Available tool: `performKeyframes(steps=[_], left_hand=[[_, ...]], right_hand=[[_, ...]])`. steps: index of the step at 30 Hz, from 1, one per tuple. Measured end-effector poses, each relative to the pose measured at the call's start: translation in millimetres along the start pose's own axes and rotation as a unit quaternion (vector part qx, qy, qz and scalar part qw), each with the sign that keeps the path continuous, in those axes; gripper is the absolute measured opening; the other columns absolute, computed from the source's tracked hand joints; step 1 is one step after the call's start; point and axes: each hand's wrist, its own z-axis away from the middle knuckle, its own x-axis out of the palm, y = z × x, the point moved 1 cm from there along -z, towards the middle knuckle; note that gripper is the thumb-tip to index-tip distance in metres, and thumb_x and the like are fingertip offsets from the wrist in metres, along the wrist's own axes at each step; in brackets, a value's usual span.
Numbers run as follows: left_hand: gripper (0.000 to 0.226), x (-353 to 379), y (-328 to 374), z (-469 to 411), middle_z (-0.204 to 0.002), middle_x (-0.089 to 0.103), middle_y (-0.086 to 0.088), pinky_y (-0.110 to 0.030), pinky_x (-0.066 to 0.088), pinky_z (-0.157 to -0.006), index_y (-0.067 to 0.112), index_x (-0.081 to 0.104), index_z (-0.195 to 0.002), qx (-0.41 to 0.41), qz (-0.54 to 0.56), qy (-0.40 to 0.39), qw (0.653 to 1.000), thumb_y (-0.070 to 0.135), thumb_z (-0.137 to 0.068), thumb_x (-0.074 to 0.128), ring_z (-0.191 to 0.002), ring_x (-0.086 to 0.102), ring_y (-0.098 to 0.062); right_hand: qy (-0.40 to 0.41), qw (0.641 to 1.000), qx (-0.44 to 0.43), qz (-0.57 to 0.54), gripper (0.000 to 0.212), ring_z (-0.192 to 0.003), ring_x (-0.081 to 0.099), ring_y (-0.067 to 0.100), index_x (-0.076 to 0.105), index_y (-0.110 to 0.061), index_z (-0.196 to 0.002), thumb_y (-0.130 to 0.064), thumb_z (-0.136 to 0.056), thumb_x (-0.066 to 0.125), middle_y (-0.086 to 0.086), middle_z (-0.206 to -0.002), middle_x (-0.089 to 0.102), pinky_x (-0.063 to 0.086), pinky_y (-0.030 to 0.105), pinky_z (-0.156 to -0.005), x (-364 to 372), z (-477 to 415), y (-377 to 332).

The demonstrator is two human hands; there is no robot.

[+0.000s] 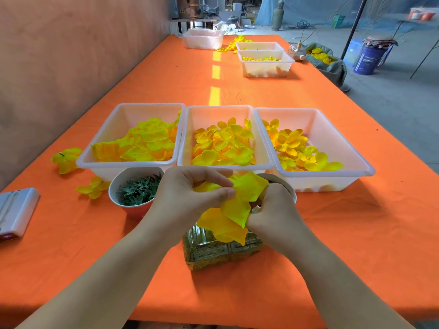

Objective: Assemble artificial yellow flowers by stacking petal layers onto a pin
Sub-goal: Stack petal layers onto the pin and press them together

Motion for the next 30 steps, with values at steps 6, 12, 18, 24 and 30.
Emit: performKeyframes(steps=[6, 12, 18, 24, 30], left_hand=[[0.003, -2.0, 1.1, 0.0, -0.104, 0.076, 0.014, -0.024, 0.057, -0.065, 0.021, 0.081, -0.076, 0.020, -0.083, -0.004, 0.996, 0.021, -0.078, 0.083, -0.099, 0.070, -0.005], [0.012, -6.5, 1.6, -0.5, -0.107, 0.075, 0.014, -0.026, 0.055, -0.064, 0.021, 0.082, -0.083, 0.033, -0.116, -0.044, 0.992, 0.010, -0.080, 0.081, -0.093, 0.071, -0.005], [0.010, -11.8, 12.0, -12.5, -0.108, 0.074, 0.014, -0.027, 0.053, -0.092, 0.022, 0.081, -0.081, 0.024, -0.170, -0.108, 0.979, 0.012, -0.079, 0.082, -0.107, 0.065, 0.002], [0.007, -9.5, 14.3, -15.5, -0.103, 0.073, 0.014, -0.012, 0.047, -0.086, 0.023, 0.080, -0.074, 0.027, -0.279, -0.112, 0.954, 0.019, -0.076, 0.086, -0.099, 0.064, 0.005], [0.009, -5.9, 12.3, -9.4, -0.090, 0.073, 0.010, -0.013, 0.046, -0.069, 0.019, 0.079, -0.070, 0.055, -0.317, -0.072, 0.944, 0.020, -0.075, 0.086, -0.093, 0.067, -0.004]], right_hand=[[0.019, 0.999, 0.004, 0.042, 0.018, -0.054, 0.040, 0.002, 0.063, -0.034, -0.065, -0.049, -0.071, 0.070, -0.017, -0.060, 0.049, 0.043, 0.043, -0.051, 1.3, -0.5, 3.9], [0.025, 0.999, 0.003, 0.032, 0.017, -0.055, 0.038, 0.010, 0.062, -0.030, -0.062, -0.040, -0.068, 0.075, -0.002, -0.065, 0.051, 0.040, 0.043, -0.051, 1.6, 0.8, 6.1], [0.086, 0.995, -0.001, 0.060, 0.016, -0.072, 0.054, 0.016, 0.054, -0.027, -0.058, -0.034, -0.062, 0.068, -0.004, -0.080, 0.059, 0.040, 0.032, -0.056, 3.1, 3.7, 6.7], [0.075, 0.997, 0.025, 0.009, 0.013, -0.066, 0.052, 0.016, 0.062, -0.019, -0.062, -0.019, -0.066, 0.075, -0.002, -0.070, 0.053, 0.044, 0.046, -0.057, 7.6, 7.4, 13.1], [0.094, 0.995, 0.012, -0.009, 0.024, -0.063, 0.051, 0.020, 0.061, -0.018, -0.063, -0.037, -0.067, 0.077, -0.001, -0.067, 0.054, 0.046, 0.049, -0.057, 8.8, 9.1, 11.3]])
